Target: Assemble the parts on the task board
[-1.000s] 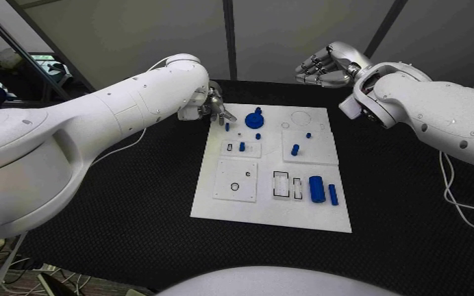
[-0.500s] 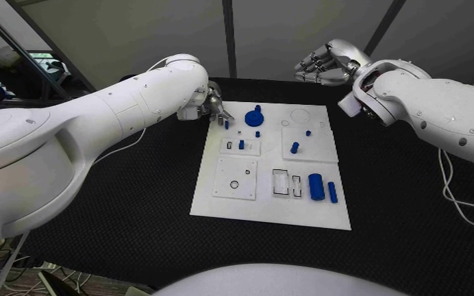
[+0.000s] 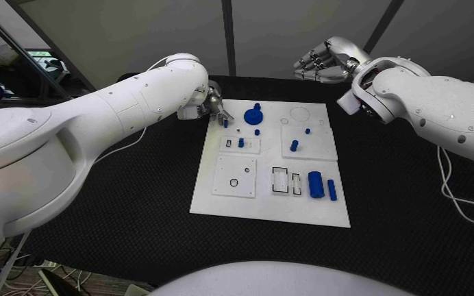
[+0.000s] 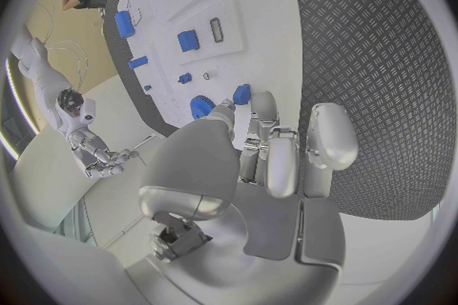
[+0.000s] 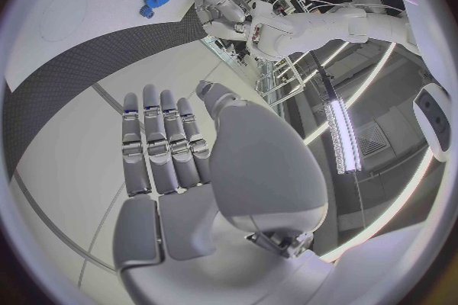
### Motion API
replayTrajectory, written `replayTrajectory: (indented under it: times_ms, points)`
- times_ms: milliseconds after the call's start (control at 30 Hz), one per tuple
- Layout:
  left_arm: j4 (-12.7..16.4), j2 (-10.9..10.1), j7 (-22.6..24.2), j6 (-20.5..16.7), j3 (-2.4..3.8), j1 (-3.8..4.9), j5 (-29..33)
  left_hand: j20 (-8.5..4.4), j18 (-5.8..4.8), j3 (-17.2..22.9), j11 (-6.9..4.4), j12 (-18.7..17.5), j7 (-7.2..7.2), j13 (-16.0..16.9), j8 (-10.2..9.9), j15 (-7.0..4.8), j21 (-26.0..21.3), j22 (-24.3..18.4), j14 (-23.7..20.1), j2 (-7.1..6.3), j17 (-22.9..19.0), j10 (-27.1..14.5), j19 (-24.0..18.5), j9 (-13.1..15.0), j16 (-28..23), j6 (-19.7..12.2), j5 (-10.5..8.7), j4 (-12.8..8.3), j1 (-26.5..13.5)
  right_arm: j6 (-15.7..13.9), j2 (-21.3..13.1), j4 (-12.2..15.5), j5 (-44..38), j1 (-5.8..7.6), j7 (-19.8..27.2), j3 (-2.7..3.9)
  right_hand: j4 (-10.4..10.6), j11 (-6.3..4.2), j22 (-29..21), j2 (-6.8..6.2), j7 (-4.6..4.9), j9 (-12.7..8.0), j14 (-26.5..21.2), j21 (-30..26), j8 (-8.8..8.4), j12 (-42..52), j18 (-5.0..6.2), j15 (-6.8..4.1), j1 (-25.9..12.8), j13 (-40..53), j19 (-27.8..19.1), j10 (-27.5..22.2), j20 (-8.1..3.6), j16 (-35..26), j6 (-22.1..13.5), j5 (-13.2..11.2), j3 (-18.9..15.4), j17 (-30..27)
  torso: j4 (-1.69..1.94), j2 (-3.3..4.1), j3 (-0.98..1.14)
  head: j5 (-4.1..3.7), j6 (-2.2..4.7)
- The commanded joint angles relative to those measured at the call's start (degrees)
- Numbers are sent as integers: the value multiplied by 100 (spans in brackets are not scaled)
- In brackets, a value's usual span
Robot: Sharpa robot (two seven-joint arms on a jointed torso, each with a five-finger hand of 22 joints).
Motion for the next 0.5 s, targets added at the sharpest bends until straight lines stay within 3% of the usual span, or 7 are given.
replayTrajectory:
  times_ms: [33,500]
  points:
    - [-1,7,81,81,-1,6,2,0,-85,27,-3,26,6,3,14,-41,19,333,385,-11,820,32,54,7,33,33,7,-20,63,36,5,-1,-2,12,50,3,-3,-3,5,-1,20,8,-42,-20,-34,16,37,2,-61,3,50,-9,-4,9,33,36,21,-6,-4,-3,3,-6,-7]
    - [44,-5,86,52,-2,-2,2,-7,-96,28,-9,59,2,32,34,-48,69,365,397,-23,854,59,79,20,66,60,-10,-25,64,42,6,-3,-2,12,43,3,-3,-3,5,-1,20,8,-42,-20,-34,16,37,2,-61,3,50,-9,-4,9,33,36,21,-6,4,-1,-2,-29,-26]
